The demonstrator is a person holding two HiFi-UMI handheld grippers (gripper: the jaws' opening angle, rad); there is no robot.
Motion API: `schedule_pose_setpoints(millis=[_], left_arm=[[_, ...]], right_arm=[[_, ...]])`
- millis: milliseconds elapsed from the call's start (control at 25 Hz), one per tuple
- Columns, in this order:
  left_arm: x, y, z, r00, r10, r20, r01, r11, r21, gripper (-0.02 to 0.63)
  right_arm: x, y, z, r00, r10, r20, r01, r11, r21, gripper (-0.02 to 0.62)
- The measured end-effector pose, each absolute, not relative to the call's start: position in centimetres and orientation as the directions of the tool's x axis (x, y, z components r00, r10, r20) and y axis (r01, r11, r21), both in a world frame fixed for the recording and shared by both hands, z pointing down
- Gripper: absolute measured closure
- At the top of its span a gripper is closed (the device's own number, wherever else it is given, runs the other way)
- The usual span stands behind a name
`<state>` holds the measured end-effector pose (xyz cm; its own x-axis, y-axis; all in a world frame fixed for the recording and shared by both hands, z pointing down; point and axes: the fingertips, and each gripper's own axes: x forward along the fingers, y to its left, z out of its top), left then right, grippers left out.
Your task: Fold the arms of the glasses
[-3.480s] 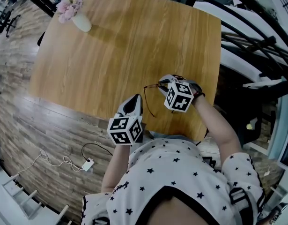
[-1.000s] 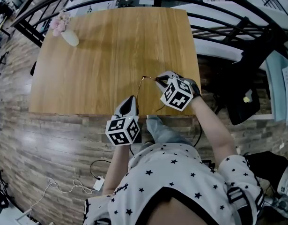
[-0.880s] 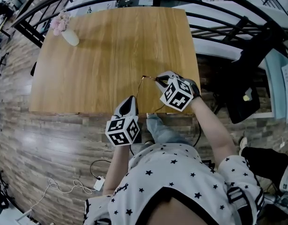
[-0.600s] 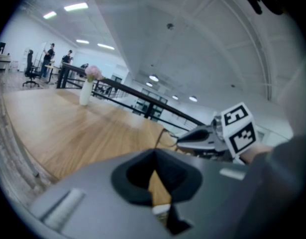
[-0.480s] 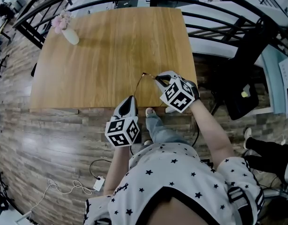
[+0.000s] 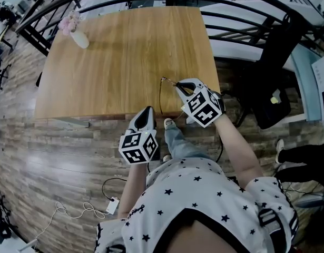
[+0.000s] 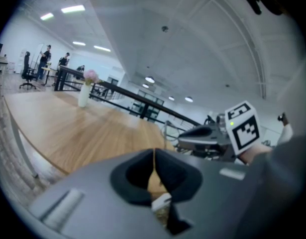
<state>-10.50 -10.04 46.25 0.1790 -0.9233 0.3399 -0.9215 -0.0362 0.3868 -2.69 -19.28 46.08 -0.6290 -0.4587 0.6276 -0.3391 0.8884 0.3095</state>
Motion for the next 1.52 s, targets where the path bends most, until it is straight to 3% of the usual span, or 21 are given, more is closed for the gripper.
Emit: schedule_pose_setpoints(millis=[1520], left_arm=[[-3.9,-10.0,45.2,0.373,-0.865,0.336,-0.883,-0.219,0.415,0.569]], right_arm=[[-4.0,-15.8,43.5,-0.71,-0.466,0.528,-0.398,0.884,0.245,0.574]])
